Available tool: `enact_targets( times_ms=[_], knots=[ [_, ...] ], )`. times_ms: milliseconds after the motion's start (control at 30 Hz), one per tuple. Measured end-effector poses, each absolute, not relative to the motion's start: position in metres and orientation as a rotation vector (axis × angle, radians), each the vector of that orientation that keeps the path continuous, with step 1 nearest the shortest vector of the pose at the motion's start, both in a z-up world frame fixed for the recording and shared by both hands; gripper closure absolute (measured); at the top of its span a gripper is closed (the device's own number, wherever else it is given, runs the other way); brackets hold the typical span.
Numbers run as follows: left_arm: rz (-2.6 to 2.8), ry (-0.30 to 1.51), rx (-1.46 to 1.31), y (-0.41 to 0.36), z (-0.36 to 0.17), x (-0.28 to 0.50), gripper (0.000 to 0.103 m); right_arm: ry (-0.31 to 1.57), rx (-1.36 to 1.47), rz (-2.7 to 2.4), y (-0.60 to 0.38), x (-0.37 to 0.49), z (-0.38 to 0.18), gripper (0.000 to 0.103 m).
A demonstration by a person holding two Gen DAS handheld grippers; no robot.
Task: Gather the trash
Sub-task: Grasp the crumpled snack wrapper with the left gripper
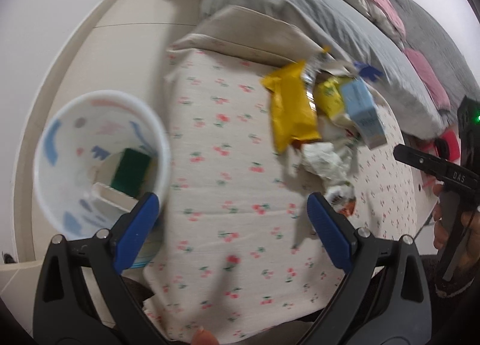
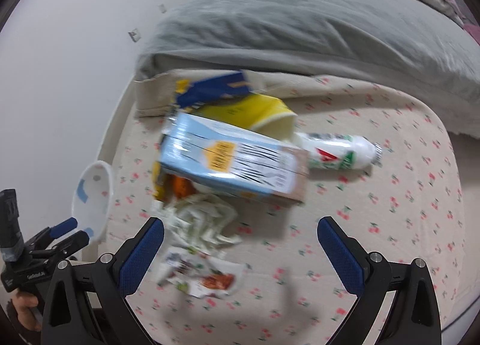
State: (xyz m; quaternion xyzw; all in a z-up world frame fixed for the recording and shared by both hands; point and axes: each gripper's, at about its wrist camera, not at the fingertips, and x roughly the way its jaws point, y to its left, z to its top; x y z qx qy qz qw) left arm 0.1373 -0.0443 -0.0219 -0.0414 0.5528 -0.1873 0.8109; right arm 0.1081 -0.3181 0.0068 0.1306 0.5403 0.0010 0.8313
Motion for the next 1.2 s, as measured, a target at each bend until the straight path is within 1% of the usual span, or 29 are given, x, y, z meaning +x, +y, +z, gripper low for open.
enact_targets(
  times_ms=[267, 333, 433, 533, 600, 633, 667, 700, 733, 800, 967, 1200],
  knots=[
    [-0.497, 1.217, -0.003, -0.100, -0.034, 0.127, 0.005, 1.162, 0.300, -0.074, -0.360, 0.084, -0.003, 0.000],
    [-0.518, 1.211, 0.018, -0.112, -0.037, 0.124, 0.006, 1.164, 0.318, -0.091, -0.372, 0.078, -0.004, 0.000],
    [-0.545, 1.215, 0.037, -0.125, -0.042, 0.121, 0.011, 1.163, 0.333, -0.108, -0.384, 0.071, -0.006, 0.000],
    [-0.571, 1.244, 0.016, -0.135, -0.052, 0.122, 0.021, 1.166, 0.340, -0.115, -0.390, 0.067, -0.007, 0.000],
    [-0.582, 1.261, 0.000, -0.138, -0.057, 0.124, 0.041, 1.172, 0.338, -0.115, -0.392, 0.066, -0.008, 0.000],
    [-0.587, 1.268, -0.004, -0.138, -0.058, 0.124, 0.046, 1.174, 0.336, -0.114, -0.393, 0.065, -0.010, 0.000],
    [-0.592, 1.277, -0.013, -0.139, -0.061, 0.125, 0.058, 1.178, 0.332, -0.112, -0.392, 0.065, -0.010, 0.000],
    [-0.595, 1.281, -0.017, -0.140, -0.062, 0.124, 0.073, 1.179, 0.329, -0.110, -0.392, 0.065, -0.011, 0.000],
    [-0.604, 1.288, -0.026, -0.140, -0.062, 0.124, 0.081, 1.180, 0.327, -0.109, -0.391, 0.065, -0.011, 0.000],
    [-0.619, 1.291, -0.048, -0.139, -0.061, 0.122, 0.086, 1.182, 0.324, -0.104, -0.390, 0.065, -0.012, 0.000],
    [-0.662, 1.268, -0.080, -0.129, -0.040, 0.112, 0.093, 1.176, 0.322, -0.088, -0.383, 0.070, -0.010, 0.000],
    [-0.662, 1.193, -0.140, -0.096, -0.013, 0.107, 0.095, 1.152, 0.291, -0.063, -0.367, 0.085, -0.002, 0.000]
  ],
)
